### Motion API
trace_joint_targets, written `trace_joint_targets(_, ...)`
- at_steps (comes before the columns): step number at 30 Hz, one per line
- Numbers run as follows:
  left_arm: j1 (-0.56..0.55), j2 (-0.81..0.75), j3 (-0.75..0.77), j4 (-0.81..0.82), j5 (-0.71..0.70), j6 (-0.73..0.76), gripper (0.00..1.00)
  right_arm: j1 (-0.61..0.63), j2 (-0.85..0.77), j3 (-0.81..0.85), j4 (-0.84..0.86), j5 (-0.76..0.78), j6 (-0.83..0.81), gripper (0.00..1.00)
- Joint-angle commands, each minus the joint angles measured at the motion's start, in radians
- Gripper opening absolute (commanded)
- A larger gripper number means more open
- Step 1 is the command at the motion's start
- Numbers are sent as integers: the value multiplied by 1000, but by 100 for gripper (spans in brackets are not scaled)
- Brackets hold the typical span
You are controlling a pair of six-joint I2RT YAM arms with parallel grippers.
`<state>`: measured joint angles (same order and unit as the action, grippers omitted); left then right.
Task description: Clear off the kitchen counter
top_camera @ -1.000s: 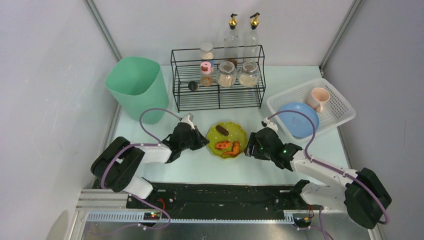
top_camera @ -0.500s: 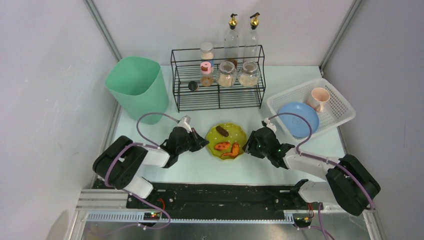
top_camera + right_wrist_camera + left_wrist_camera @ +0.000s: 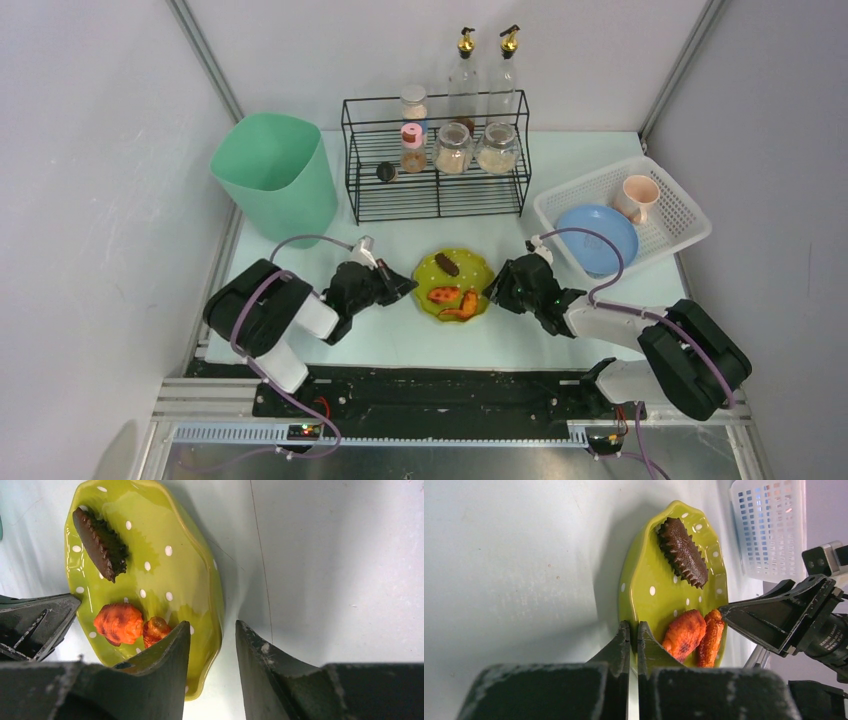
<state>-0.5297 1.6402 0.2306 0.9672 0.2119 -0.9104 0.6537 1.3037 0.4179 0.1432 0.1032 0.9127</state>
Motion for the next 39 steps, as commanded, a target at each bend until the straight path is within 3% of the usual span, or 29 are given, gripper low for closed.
trace_joint_targets(1, 8, 92, -90, -206, 4, 27, 0, -10, 9, -23, 41, -2, 7, 42)
trace_joint_targets(11, 43, 227, -125, 8, 67, -13, 0, -32, 16, -69, 87, -28, 18, 38)
trace_joint_targets(23, 42, 241, -124, 25, 73, -10, 0, -42, 118, -94, 282, -122, 57, 34)
trace_joint_targets(29, 42, 242, -123, 25, 72, -6, 0, -36, 205, -96, 411, -201, 89, 21)
trace_joint_targets(33, 41, 244, -122, 25, 71, -5, 0, -32, 222, -113, 480, -225, 93, 0)
trace_joint_targets(39, 41, 258, -111, 25, 90, -15, 0, -29, 154, -135, 475, -221, 73, 0)
